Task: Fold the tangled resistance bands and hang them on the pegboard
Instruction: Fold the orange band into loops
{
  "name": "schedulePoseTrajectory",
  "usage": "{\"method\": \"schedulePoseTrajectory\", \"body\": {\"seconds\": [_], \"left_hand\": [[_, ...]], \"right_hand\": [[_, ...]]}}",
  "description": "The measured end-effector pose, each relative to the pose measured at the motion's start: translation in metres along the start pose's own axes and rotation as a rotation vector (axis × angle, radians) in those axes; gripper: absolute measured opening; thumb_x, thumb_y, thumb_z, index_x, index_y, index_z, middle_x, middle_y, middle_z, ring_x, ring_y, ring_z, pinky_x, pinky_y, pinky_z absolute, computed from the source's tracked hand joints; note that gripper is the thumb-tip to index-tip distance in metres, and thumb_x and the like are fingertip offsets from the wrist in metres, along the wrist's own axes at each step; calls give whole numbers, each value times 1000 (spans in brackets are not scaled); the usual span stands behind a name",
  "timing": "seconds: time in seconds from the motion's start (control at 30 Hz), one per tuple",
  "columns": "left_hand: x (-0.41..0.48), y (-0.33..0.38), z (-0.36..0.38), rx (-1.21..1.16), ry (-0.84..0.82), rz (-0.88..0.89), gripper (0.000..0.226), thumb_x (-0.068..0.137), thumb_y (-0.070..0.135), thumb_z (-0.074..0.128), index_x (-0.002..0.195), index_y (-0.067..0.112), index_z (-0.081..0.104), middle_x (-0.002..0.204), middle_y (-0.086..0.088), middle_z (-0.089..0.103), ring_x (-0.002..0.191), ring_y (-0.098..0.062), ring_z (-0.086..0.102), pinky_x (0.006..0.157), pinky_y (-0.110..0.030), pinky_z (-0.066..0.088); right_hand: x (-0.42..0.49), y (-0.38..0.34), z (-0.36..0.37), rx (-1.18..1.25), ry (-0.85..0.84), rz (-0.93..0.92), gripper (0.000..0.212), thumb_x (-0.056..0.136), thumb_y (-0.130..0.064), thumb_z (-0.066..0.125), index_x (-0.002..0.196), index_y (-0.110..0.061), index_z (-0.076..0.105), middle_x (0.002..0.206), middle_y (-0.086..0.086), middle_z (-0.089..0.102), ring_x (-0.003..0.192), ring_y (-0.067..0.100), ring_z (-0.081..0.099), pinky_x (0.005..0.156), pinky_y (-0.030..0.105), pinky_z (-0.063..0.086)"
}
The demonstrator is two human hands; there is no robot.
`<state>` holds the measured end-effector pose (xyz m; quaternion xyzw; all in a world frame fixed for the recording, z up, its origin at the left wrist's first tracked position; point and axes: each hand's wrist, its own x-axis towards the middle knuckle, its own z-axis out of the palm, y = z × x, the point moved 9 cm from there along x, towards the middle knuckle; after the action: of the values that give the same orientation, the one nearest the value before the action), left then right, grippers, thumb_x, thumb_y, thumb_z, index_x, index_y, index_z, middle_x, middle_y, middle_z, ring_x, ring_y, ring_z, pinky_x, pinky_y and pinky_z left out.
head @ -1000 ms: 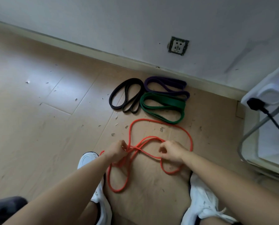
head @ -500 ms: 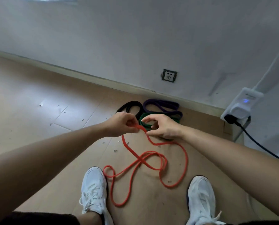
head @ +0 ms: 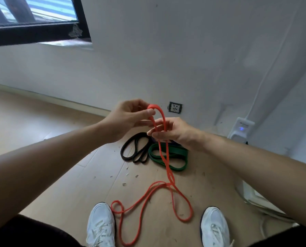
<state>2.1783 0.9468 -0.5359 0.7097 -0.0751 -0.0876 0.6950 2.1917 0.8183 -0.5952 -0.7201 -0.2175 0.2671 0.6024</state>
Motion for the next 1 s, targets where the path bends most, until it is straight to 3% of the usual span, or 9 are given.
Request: {"method": "schedulePoseTrajectory", "body": {"seconds": [0.13,0.23,0.3,0.47,0.57,0.7,0.8,0.9,1.0], "left_hand": [[4,21,-5,-120,56,42,8,97,10,60,102,6,66,98,-9,71,91,-19,71,80,-29,60],[5,21,-21,-136,118,57,10,100,6,56,103,6,66,97,-10,72,91,-18,72,80,-28,60],[4,12,-33,-69,146,35,12,100,5,55,104,6,67,97,-11,70,92,-20,71,81,-28,61],[6,-10,-51,69,176,-20,17,99,1,57,106,10,69,95,-12,67,92,-21,70,87,-32,62],[8,-18,-60,65,201,-40,16,100,-1,54,106,7,68,96,-13,68,93,-22,69,88,-32,61],[11,-22,-82,7,242,-60,14,100,-3,52,109,0,63,97,-14,68,94,-22,69,85,-30,62],[11,-33,-101,17,289,-110,13,100,-6,51,106,0,61,96,-15,67,93,-23,69,82,-29,62],[11,-48,-120,85,341,-183,13,99,-8,52,102,1,62,97,-17,66,91,-25,68,78,-29,63],[7,-56,-135,288,369,-199,11,98,-4,57,97,5,63,96,-14,68,79,-24,68,77,-33,63]], "right_hand": [[-9,1,-9,-89,64,23,19,90,-12,74,109,-11,72,104,11,76,102,25,73,95,40,56],[-18,3,-22,-108,149,28,13,91,-9,72,103,-4,73,91,5,76,88,17,74,80,25,59],[-23,7,-31,-140,174,36,13,90,-11,74,101,-4,74,85,2,76,82,15,73,78,25,59],[-26,23,-43,-377,162,90,14,88,-18,78,100,-10,77,91,8,78,82,16,74,82,30,61],[-25,29,-47,-483,142,97,10,90,-18,75,99,-13,77,87,7,78,76,11,70,77,28,57],[-24,42,-48,-683,93,126,8,95,-29,66,96,-23,72,83,3,72,74,17,65,73,37,54],[-24,46,-49,-723,92,134,7,98,-30,63,92,-27,66,79,2,63,70,13,59,64,31,49],[-21,42,-51,-673,118,124,6,96,-25,67,100,-23,69,87,7,70,75,19,67,71,35,56],[-20,31,-58,-718,197,88,15,89,-20,73,103,-21,75,89,0,74,82,17,69,78,31,55]]}}
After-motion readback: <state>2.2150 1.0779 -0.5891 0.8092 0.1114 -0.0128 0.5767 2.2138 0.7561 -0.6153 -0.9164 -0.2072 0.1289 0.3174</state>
